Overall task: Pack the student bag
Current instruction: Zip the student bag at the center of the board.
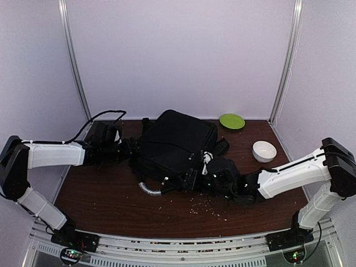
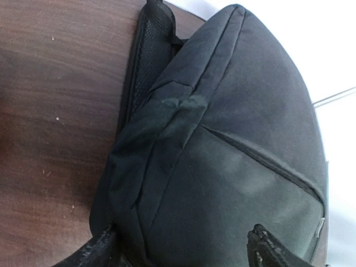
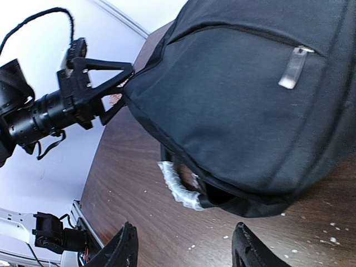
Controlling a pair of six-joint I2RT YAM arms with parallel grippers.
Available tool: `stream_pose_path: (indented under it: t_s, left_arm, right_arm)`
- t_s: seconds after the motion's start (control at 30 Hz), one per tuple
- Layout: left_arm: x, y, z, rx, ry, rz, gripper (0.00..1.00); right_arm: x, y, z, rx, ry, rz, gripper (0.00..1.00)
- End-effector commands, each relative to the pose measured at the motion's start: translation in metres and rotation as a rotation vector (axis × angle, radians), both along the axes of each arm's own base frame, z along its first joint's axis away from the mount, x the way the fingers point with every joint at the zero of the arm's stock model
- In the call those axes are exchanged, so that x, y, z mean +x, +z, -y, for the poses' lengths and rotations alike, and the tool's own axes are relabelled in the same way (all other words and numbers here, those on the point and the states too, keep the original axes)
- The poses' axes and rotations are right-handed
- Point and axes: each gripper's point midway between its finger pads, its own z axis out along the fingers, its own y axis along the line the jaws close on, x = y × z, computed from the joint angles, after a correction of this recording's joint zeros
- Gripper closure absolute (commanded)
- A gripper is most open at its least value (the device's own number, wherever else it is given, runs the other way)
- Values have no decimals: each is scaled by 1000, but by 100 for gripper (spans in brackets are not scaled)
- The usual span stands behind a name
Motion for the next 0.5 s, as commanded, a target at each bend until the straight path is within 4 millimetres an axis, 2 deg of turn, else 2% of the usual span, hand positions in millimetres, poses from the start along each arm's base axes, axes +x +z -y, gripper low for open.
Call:
stream_pose_path:
  t_s: [0.0,0.07,0.13,0.2,0.27,0.37,0.47]
  left_arm:
    - [12,-2,11,-5,-36,6,31]
    - [15,-6,15,-7,-47,-6,39]
    - [18,-10,17,-6,-46,-14,42]
    - [20,-11,19,-14,-51,-14,53]
    - [19,-10,20,-22,-53,-13,68]
    - [15,-8,19,-47,-47,-16,100]
    - [3,-4,19,-125,-26,-14,100]
  right_arm:
    - [-3,-4,-10,-40,29,-3,44]
    - [-2,-3,-4,-54,5,2,43]
    - [1,-5,10,-73,-45,3,42]
    - [5,-6,27,-79,-105,4,41]
    - [12,-6,46,-82,-170,1,40]
    - [25,-8,77,-77,-267,-17,38]
    - [41,-17,109,-69,-357,-52,37]
